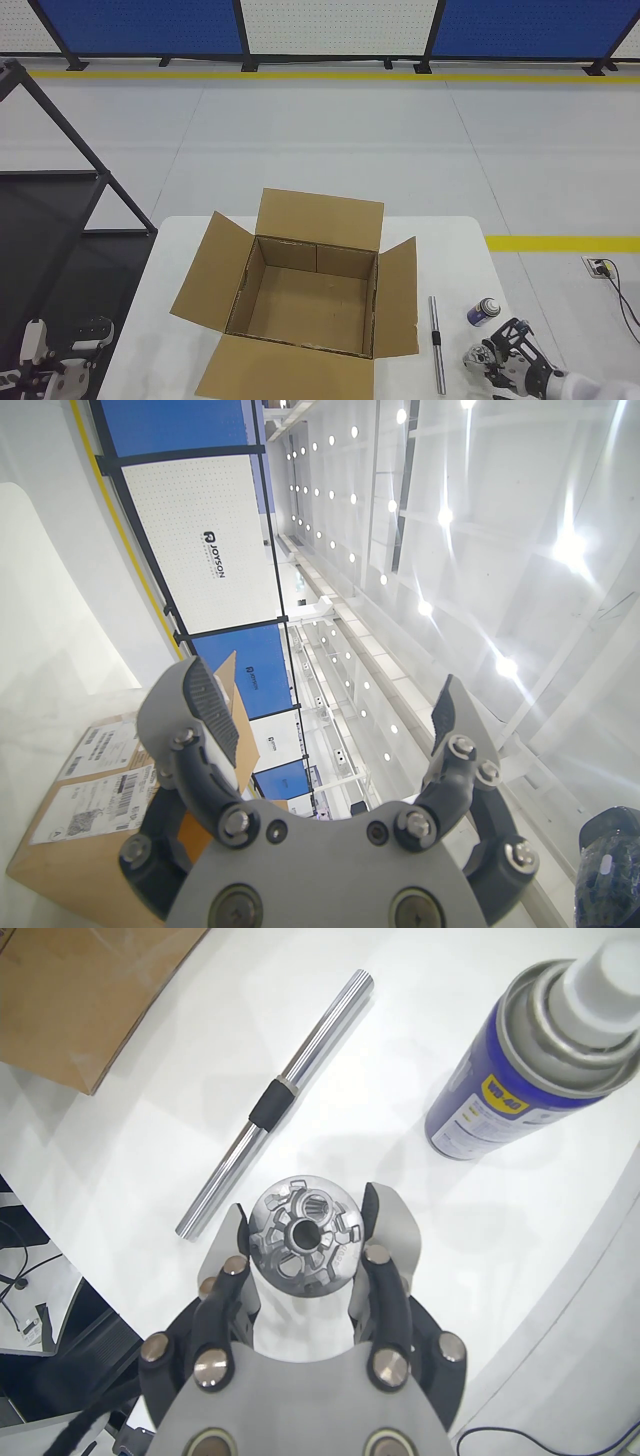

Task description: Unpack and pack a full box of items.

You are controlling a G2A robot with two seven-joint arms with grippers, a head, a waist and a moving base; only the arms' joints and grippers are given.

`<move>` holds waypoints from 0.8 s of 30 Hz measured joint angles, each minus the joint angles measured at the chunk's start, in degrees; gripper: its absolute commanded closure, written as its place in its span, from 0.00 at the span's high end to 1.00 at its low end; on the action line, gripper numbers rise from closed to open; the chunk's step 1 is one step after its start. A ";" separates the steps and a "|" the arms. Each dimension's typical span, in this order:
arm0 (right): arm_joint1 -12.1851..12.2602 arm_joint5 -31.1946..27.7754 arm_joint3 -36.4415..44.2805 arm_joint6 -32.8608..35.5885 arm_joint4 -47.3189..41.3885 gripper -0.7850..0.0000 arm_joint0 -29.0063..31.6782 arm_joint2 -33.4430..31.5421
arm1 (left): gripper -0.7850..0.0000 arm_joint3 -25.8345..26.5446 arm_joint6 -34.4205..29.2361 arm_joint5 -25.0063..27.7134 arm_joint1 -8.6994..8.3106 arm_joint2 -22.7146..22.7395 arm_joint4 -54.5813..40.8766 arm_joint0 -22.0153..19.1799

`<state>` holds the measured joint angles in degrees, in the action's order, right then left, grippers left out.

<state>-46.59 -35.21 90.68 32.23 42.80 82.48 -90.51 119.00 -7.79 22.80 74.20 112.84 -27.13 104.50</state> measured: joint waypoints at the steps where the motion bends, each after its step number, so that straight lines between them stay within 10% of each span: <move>1: 0.06 -0.34 0.50 -0.51 -0.33 0.00 0.54 -0.66 | 1.00 0.00 0.00 0.00 0.00 0.00 0.00 0.00; 24: -0.28 -5.01 35.81 -8.01 -8.23 0.00 26.18 -27.25 | 1.00 0.00 0.00 0.00 0.00 0.00 0.00 0.00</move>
<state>-46.87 -40.22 126.49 24.22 34.57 108.66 -117.76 119.00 -7.79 22.80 74.20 112.84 -27.13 104.50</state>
